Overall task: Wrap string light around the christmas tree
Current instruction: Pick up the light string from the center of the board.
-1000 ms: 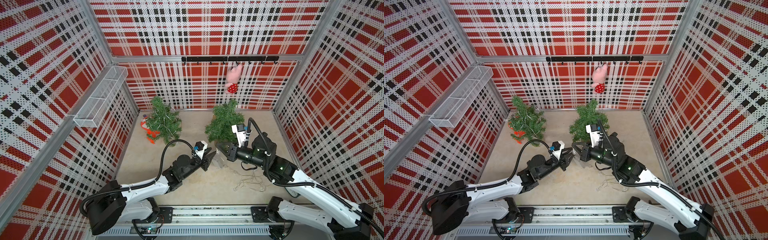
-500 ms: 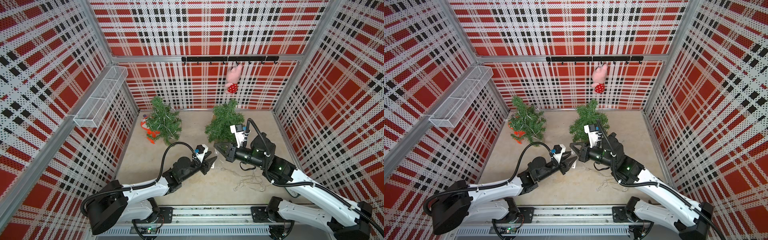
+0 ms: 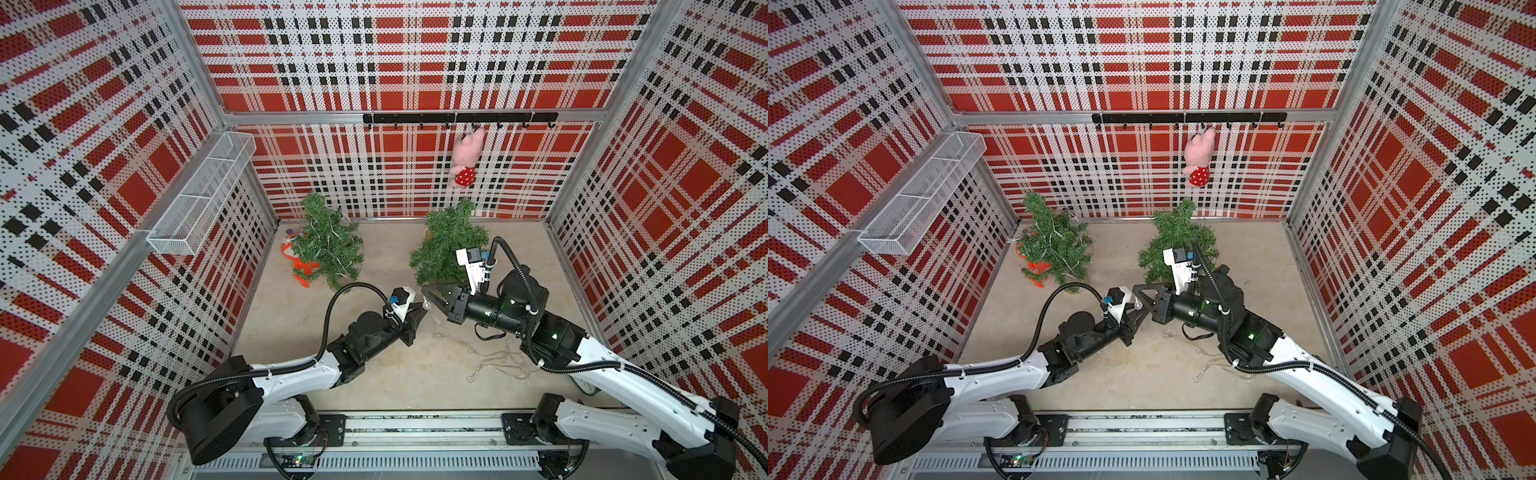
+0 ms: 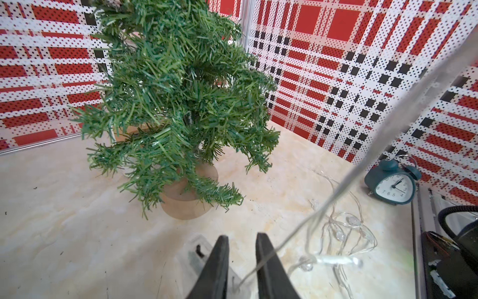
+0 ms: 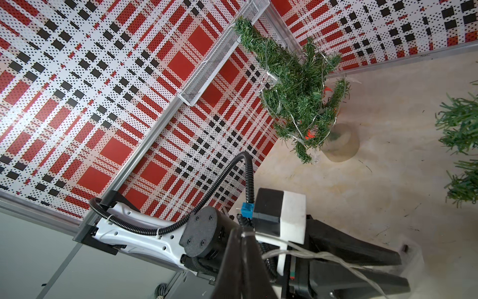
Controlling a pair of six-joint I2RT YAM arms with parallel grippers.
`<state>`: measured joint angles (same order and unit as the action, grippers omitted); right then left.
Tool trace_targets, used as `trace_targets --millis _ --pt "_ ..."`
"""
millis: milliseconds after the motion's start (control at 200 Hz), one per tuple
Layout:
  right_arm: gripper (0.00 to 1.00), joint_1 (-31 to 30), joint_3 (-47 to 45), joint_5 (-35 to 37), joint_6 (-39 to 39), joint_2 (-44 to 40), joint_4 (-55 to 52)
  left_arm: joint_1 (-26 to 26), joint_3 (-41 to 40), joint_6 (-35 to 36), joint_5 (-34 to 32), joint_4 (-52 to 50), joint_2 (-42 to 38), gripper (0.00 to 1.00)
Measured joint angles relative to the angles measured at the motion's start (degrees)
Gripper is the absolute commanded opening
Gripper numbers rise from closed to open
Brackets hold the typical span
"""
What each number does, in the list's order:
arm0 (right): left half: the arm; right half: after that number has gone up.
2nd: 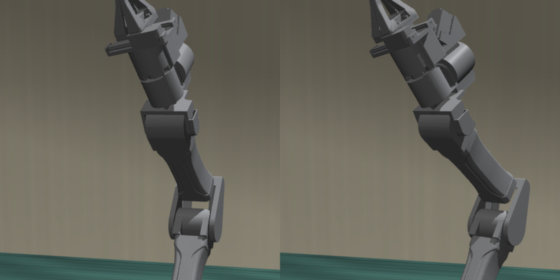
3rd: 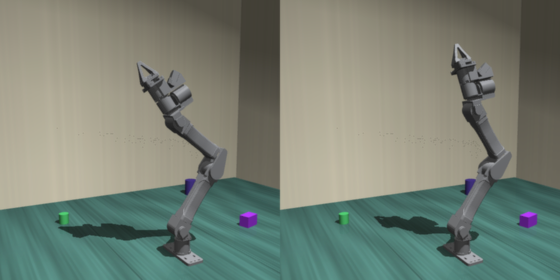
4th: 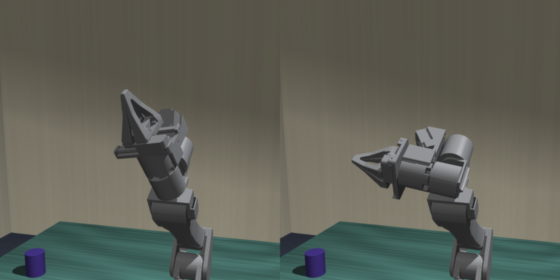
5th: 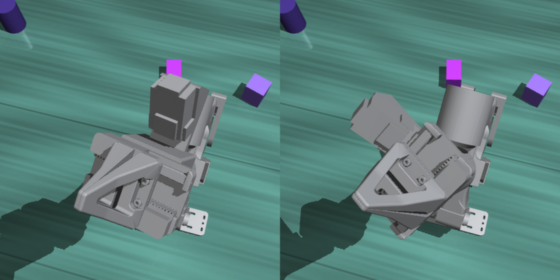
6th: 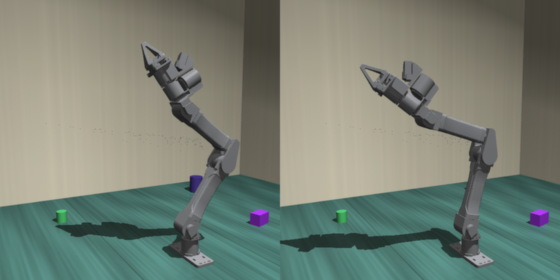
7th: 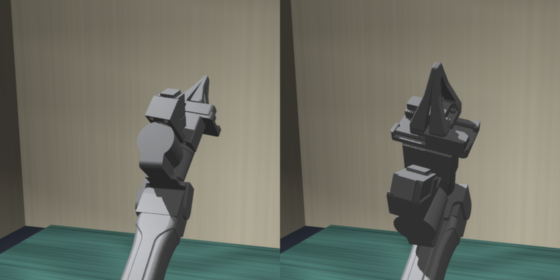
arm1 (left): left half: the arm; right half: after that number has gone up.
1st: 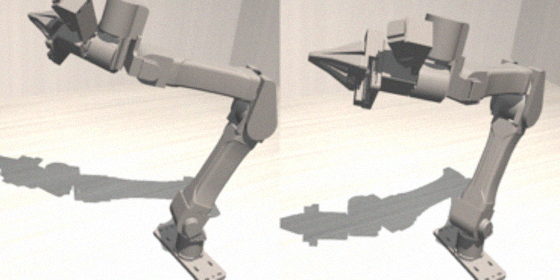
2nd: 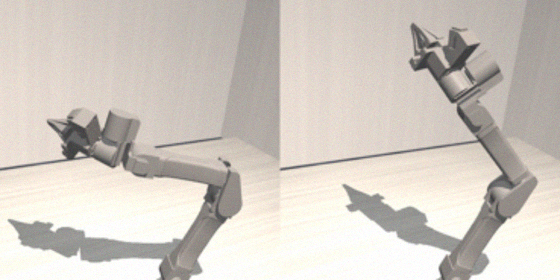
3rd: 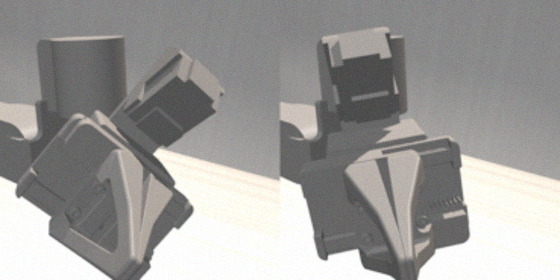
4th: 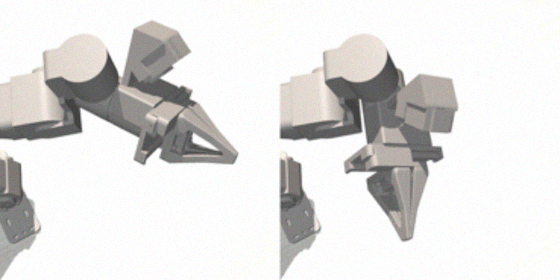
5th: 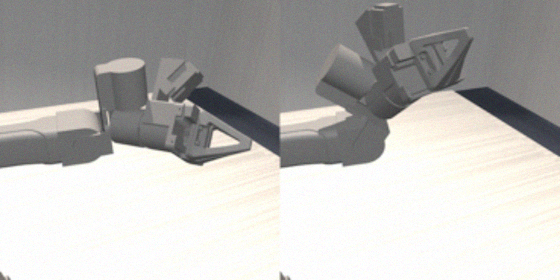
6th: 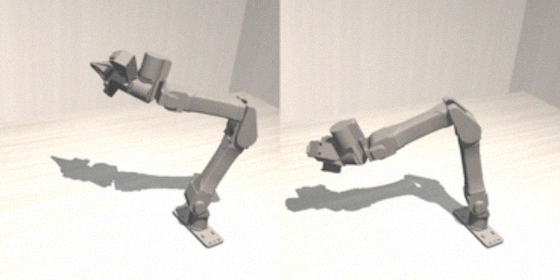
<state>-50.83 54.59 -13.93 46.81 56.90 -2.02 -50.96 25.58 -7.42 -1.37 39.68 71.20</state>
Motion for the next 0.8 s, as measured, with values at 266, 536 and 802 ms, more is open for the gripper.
trace_targets --millis 266,536,802 --pt "0.00 0.0 -3.0 0.0 2.6 0.4 3.7 0.2 0.0 -1.4 -1.2 2.7 -2.2 0.10" --pt "0.02 0.0 -3.1 -0.2 2.8 1.6 3.7 1.2 0.0 -3.4 -0.9 2.6 -5.6 0.00" --pt "0.52 0.0 -4.6 0.1 -1.9 0.3 1.6 2.3 3.4 -4.3 -2.6 -8.7 -14.8 0.00"
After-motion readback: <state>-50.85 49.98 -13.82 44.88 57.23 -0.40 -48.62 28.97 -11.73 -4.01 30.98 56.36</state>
